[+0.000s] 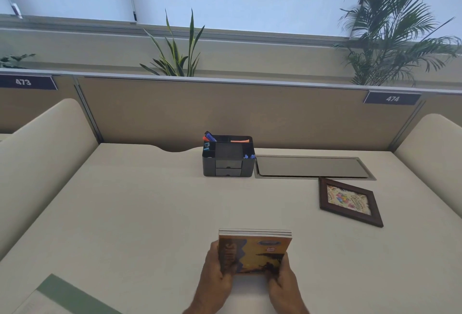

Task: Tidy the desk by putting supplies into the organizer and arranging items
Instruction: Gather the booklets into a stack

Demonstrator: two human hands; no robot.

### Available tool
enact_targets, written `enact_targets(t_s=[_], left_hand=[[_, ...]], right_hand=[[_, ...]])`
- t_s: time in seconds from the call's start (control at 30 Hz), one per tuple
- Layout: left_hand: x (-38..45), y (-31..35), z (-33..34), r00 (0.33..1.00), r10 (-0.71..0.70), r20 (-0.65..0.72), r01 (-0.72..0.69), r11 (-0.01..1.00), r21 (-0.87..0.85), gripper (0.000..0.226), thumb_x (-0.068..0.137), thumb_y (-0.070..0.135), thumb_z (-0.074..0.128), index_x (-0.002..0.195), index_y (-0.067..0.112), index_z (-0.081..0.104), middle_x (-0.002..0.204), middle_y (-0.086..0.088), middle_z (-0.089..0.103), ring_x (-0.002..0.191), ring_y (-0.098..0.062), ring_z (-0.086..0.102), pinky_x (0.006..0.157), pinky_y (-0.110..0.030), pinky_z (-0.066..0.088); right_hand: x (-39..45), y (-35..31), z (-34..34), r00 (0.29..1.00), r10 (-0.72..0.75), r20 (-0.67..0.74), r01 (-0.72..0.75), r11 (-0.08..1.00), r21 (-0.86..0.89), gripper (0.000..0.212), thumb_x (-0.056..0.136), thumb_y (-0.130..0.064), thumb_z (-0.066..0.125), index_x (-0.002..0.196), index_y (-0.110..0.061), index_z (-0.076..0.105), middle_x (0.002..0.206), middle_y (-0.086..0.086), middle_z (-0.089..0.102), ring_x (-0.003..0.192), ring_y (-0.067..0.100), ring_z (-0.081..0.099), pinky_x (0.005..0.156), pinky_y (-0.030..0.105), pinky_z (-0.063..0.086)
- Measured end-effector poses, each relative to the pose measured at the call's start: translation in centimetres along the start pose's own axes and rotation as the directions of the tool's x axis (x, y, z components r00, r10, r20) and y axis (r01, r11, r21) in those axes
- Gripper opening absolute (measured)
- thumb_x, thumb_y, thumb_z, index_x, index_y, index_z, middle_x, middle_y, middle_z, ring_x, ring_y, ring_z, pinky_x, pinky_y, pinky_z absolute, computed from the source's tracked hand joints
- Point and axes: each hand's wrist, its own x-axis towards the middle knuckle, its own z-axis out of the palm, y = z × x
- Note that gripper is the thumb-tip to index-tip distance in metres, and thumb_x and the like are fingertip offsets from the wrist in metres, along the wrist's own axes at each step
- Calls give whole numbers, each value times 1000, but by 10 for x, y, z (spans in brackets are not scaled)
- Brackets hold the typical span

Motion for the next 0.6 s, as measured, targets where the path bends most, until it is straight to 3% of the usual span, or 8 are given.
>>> enact_targets(t_s=[0.07,0.17,0.23,0.3,0.37,0.47,0.53,0.6], left_hand=[[0,-12,-3,999,29,20,-31,989,142,59,79,-5,57,125,31,54,112,6,66,98,-17,66,78,-43,57],[0,-11,-6,996,91,-17,-76,912,402,68,74,7,60,119,54,40,112,39,50,95,-6,51,77,-27,46],[-1,5,-7,994,112,-12,-97,900,426,82,71,3,61,114,68,36,113,50,44,99,4,50,75,-11,38],[0,10,-8,995,100,15,-98,914,394,92,70,-5,57,112,74,37,111,49,48,94,20,51,74,1,36],[4,0,-11,995,93,30,-97,911,401,86,68,-5,51,114,67,46,108,37,58,92,11,59,80,-8,45],[13,-26,-21,998,27,49,-45,917,397,63,69,3,48,116,45,54,105,18,65,93,-7,63,83,-38,53],[21,-38,-31,1000,-18,9,13,904,428,56,70,3,49,114,39,54,104,17,63,94,-11,61,83,-40,51],[26,-25,-44,999,-42,-24,48,909,415,57,70,0,50,112,39,53,104,16,62,94,-12,59,83,-34,51]], right_hand=[[1,6,-1,1000,1,-10,-2,995,-104,85,82,14,50,117,-63,38,106,-37,62,99,-7,61,82,8,45],[4,13,1,999,-6,-46,-5,972,-234,93,81,7,52,108,-77,24,103,-4,66,97,18,63,83,30,47],[6,17,2,999,23,-37,-33,950,-310,87,82,-1,54,97,-78,16,97,7,60,95,32,61,81,37,47],[5,16,3,999,24,-42,-36,942,-335,80,84,-3,55,99,-72,16,97,10,60,95,35,62,81,39,47],[5,11,3,998,-27,-53,8,945,-326,84,83,3,56,107,-71,25,100,6,60,98,25,62,84,26,47],[10,11,5,991,-123,-42,104,941,-321,101,79,12,59,112,-78,26,103,-7,53,99,-12,50,82,-2,36],[17,8,11,989,-148,-9,137,935,-327,105,79,11,59,110,-81,21,103,-7,51,100,-21,45,80,-4,35],[25,-6,21,991,-130,16,127,935,-332,96,82,10,59,112,-75,26,103,-8,51,100,-18,47,79,-4,35]])
